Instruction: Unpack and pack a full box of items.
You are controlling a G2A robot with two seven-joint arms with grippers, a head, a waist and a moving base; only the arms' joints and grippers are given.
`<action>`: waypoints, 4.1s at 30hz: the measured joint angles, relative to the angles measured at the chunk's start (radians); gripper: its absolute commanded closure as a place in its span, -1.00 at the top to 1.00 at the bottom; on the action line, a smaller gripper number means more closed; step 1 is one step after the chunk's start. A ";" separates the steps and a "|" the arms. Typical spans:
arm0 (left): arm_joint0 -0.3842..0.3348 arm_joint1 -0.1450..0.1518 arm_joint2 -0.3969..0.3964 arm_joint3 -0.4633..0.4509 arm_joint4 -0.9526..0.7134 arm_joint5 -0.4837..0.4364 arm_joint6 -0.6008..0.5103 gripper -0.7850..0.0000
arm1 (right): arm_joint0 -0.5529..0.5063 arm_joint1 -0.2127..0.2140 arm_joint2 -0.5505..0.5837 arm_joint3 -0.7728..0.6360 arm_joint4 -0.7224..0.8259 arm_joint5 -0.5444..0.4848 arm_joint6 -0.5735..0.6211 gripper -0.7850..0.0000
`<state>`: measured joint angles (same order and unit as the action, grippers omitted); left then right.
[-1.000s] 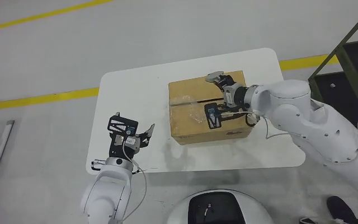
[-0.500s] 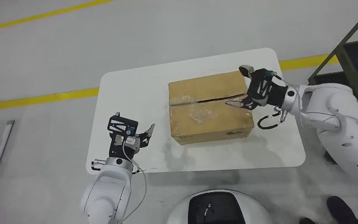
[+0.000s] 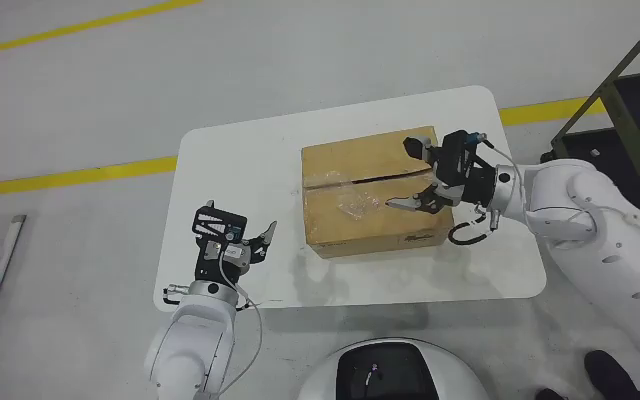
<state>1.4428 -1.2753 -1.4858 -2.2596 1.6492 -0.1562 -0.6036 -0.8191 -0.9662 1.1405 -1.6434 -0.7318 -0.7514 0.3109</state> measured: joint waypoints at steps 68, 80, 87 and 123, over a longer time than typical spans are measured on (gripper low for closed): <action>0.000 0.000 0.000 0.000 0.000 0.000 0.000 1.00 | 0.462 -0.153 -0.358 0.269 -0.736 -0.014 0.048 1.00; 0.000 0.000 0.000 0.000 0.000 0.000 0.000 1.00 | 0.378 -0.100 -0.170 0.182 -0.692 -0.066 0.090 1.00; 0.000 0.000 0.000 0.000 0.000 0.000 0.000 1.00 | 0.289 -0.092 -0.091 0.236 -0.253 -0.136 0.129 0.64; 0.000 0.000 0.000 0.000 0.000 0.000 0.000 1.00 | 0.356 -0.120 -0.283 0.363 0.009 -0.187 0.406 -0.40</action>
<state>1.4428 -1.2753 -1.4858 -2.2596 1.6493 -0.1562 -0.6036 -0.4631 -1.0860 0.8573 -1.2806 -0.7233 -0.9385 0.7173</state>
